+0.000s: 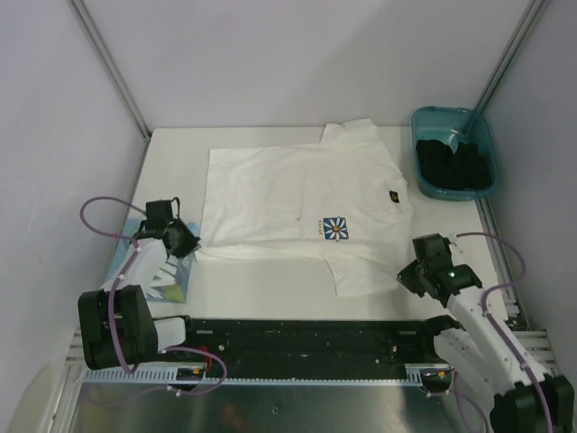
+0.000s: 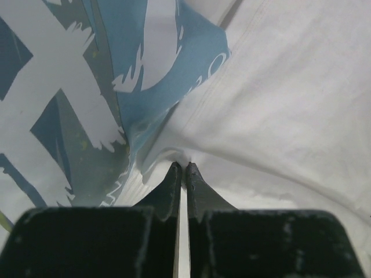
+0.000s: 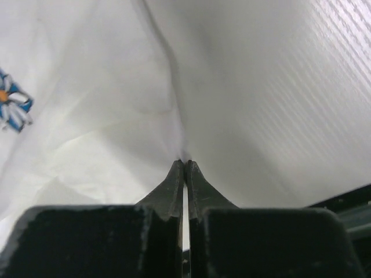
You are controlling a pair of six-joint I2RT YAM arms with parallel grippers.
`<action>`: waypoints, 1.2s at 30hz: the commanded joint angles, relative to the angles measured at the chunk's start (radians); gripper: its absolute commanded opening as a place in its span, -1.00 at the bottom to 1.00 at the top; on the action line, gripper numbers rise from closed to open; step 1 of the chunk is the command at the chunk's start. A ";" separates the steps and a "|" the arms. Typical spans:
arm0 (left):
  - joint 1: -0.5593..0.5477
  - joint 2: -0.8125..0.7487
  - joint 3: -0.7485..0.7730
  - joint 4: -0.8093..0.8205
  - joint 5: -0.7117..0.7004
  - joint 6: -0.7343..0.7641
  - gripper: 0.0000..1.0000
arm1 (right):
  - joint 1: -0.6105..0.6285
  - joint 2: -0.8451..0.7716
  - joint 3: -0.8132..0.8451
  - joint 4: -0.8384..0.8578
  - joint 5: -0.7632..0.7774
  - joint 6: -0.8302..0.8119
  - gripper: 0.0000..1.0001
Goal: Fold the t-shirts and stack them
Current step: Grap the side of the flattened tshirt closest away from the robot with both arms
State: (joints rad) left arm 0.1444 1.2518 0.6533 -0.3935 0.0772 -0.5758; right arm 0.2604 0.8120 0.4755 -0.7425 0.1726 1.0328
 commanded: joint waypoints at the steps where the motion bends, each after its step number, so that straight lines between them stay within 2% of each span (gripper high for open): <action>1: -0.018 -0.096 -0.042 -0.024 -0.046 -0.014 -1.00 | -0.002 -0.174 0.061 -0.203 -0.060 0.046 -1.00; 6: -0.028 -0.200 -0.116 -0.066 -0.111 -0.076 -1.00 | -0.005 -0.345 0.106 -0.337 -0.113 0.108 -1.00; 10: -0.042 -0.267 -0.158 -0.117 -0.151 -0.149 -1.00 | -0.007 -0.406 0.157 -0.408 -0.143 0.151 -1.00; 17: -0.050 -0.325 -0.183 -0.227 -0.192 -0.287 -1.00 | -0.007 -0.382 0.271 -0.454 -0.140 0.156 -1.00; 22: -0.070 -0.373 -0.192 -0.262 -0.177 -0.338 -0.99 | -0.009 -0.314 0.352 -0.448 -0.063 0.108 -1.00; 32: -0.112 -0.332 -0.142 -0.262 -0.209 -0.273 -0.79 | -0.010 -0.175 0.412 -0.343 -0.022 0.052 -1.00; 34: -0.116 -0.345 -0.149 -0.263 -0.205 -0.279 -0.66 | -0.009 -0.168 0.413 -0.332 -0.027 0.046 -1.00; 36: -0.121 -0.366 -0.158 -0.262 -0.204 -0.291 -0.41 | -0.009 -0.164 0.413 -0.330 -0.023 0.040 -1.00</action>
State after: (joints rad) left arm 0.0368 0.9195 0.4721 -0.6537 -0.0994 -0.8623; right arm 0.2546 0.6456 0.8467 -1.1118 0.1162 1.0962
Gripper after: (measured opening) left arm 0.214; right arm 0.015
